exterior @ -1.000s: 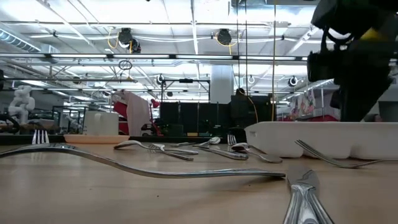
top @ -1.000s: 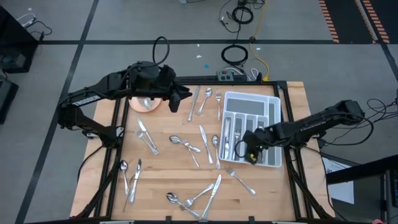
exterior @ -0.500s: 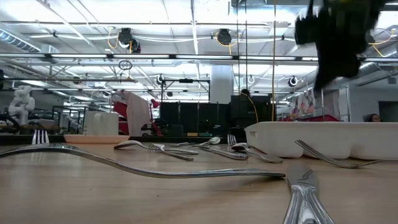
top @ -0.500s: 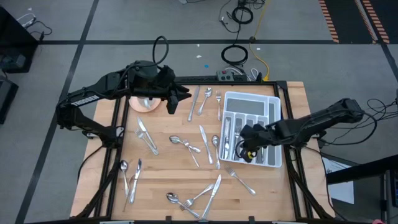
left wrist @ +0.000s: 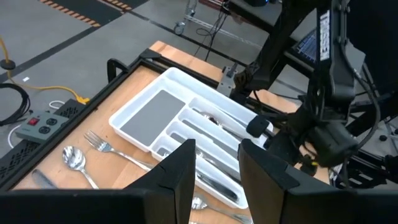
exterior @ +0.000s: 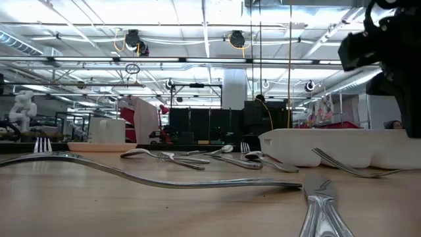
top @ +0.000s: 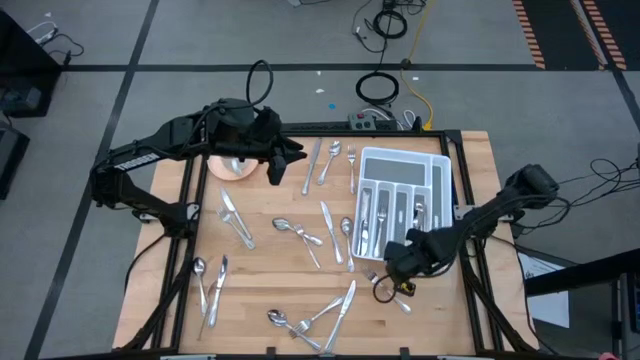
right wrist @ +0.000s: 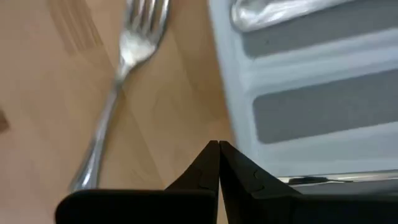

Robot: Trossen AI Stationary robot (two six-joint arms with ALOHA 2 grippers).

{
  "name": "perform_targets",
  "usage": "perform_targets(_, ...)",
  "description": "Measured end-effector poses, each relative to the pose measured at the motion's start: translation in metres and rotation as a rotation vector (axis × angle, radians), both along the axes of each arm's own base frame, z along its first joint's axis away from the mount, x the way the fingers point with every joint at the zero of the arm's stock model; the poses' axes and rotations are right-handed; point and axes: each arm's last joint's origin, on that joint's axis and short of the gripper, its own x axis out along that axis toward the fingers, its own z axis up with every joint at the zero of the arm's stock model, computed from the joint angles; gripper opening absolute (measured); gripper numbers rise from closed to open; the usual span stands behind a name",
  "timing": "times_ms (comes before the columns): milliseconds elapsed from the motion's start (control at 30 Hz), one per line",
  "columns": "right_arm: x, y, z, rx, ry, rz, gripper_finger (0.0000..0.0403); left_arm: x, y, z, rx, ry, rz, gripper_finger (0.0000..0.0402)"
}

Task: Sort silverware
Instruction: Adjust the silverware rack, then put the silver fork into the silverware rack

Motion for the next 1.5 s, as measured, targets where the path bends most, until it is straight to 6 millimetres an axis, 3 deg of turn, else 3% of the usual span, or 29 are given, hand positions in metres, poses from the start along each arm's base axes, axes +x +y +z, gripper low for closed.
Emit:
perform_targets(333,-0.003,-0.010,-0.018,-0.165,0.143,-0.017,0.0000,0.000,0.000,0.000,0.000,-0.003,0.000,0.0125)
perform_targets(933,-0.007,-0.030,-0.015,-0.301,0.194,-0.193,0.0000,0.000,0.000,0.000,0.019,0.000,-0.007,0.0125)
perform_targets(1133,-0.008,-0.031,-0.015,-0.313,0.205,-0.220,0.0000,0.000,0.000,0.000,0.016,0.000,-0.006,0.0125)
perform_targets(1333,-0.017,-0.035,-0.012,-0.361,0.273,-0.363,0.0000,0.000,0.000,0.000,0.016,0.000,-0.006,0.0125)
perform_targets(1500,-0.013,-0.033,-0.014,-0.327,0.239,-0.350,0.0000,0.000,0.000,0.000,0.022,0.001,-0.009,0.0125)
